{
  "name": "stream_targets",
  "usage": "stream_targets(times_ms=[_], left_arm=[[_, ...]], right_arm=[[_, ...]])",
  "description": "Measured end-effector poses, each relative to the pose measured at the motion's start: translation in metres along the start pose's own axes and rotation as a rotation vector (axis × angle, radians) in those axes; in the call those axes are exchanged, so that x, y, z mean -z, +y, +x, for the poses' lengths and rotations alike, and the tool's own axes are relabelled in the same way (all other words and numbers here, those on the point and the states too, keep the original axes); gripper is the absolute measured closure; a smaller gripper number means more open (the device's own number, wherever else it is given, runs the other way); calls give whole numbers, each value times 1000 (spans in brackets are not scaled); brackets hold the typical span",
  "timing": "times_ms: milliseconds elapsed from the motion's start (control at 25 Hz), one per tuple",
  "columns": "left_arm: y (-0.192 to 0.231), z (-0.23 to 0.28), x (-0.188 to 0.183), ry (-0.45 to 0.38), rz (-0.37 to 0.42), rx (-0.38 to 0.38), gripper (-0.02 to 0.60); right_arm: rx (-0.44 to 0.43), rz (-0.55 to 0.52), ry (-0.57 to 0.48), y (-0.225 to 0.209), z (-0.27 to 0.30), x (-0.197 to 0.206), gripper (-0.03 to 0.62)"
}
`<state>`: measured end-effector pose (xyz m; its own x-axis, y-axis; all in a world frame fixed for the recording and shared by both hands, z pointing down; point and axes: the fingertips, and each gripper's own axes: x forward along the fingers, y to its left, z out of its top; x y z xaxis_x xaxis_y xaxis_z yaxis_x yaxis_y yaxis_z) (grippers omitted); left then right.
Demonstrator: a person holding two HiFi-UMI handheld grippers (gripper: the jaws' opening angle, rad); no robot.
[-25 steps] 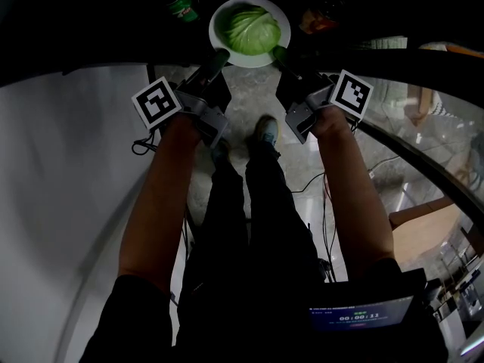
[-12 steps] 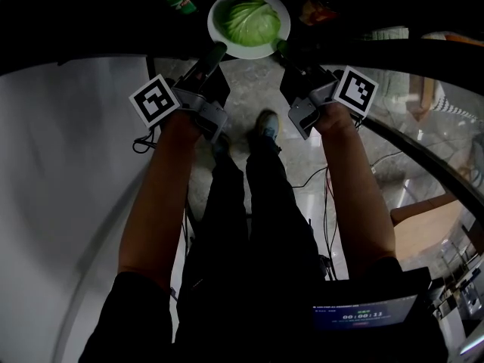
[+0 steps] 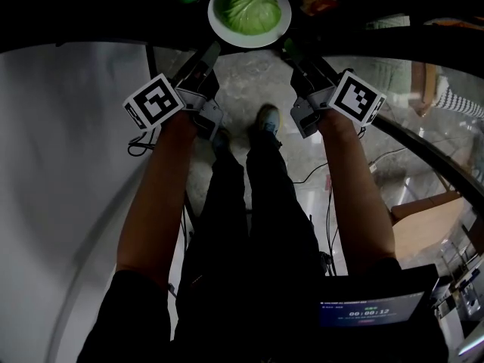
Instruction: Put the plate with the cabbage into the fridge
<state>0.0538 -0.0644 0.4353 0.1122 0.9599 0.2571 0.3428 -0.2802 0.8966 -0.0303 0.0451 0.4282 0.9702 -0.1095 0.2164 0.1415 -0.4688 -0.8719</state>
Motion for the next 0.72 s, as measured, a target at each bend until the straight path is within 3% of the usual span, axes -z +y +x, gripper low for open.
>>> stream_targets(times_ms=[120, 280, 440, 560, 720], left_arm=[[-1, -3, 1, 34, 222, -75, 569], [-14, -1, 5, 77, 494, -125, 571], [-22, 2, 14, 107, 730, -164, 571], [-24, 5, 18, 100, 807, -175, 572], [-21, 6, 20, 87, 833, -196, 578]], right_arm=[[89, -240, 2, 1, -6, -2, 579], [119, -592, -23, 21, -7, -2, 579], [138, -768, -9, 29, -4, 7, 579], [150, -825, 0, 28, -1, 14, 580], [157, -833, 9, 25, 2, 20, 588]])
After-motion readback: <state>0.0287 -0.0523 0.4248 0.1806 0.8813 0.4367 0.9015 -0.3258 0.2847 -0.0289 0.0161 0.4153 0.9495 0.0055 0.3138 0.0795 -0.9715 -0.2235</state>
